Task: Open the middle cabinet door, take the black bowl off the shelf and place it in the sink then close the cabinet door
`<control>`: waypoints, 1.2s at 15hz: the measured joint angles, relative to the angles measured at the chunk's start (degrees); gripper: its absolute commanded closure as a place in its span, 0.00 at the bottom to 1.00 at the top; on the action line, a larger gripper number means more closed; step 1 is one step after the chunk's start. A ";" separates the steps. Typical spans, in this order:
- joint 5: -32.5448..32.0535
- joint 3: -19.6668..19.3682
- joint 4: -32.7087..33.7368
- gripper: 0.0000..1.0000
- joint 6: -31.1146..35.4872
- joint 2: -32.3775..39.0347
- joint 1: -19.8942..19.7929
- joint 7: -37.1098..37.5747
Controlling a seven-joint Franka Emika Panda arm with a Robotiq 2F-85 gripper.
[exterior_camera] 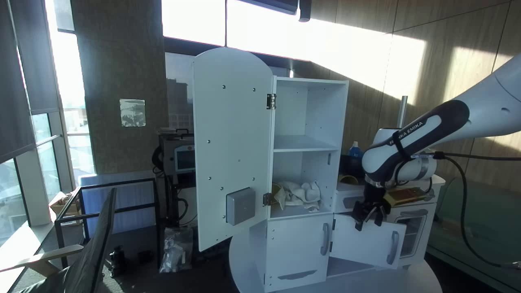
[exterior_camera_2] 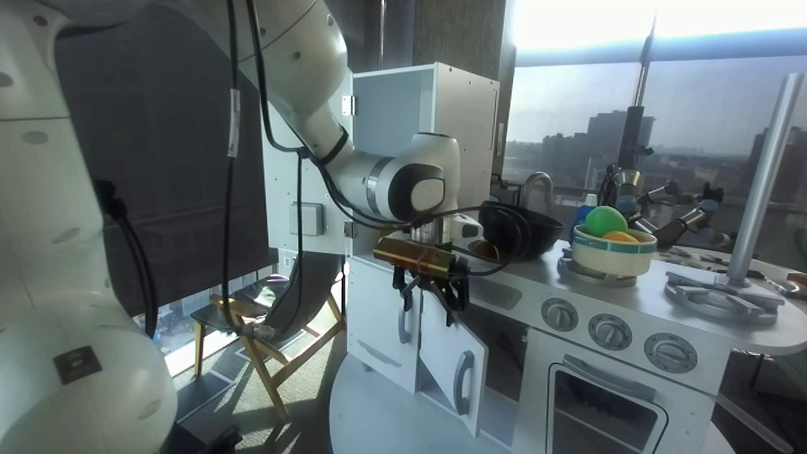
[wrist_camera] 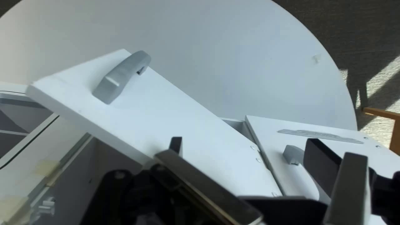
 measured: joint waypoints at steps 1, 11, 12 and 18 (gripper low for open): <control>-0.20 -0.27 0.31 0.00 1.05 0.54 -0.36 0.58; -7.63 -0.68 3.93 0.00 -2.26 2.88 -1.10 8.62; -8.15 -0.68 3.93 0.00 -4.26 2.11 -1.11 8.97; -7.65 -0.76 4.18 0.00 -8.37 3.40 -1.23 9.01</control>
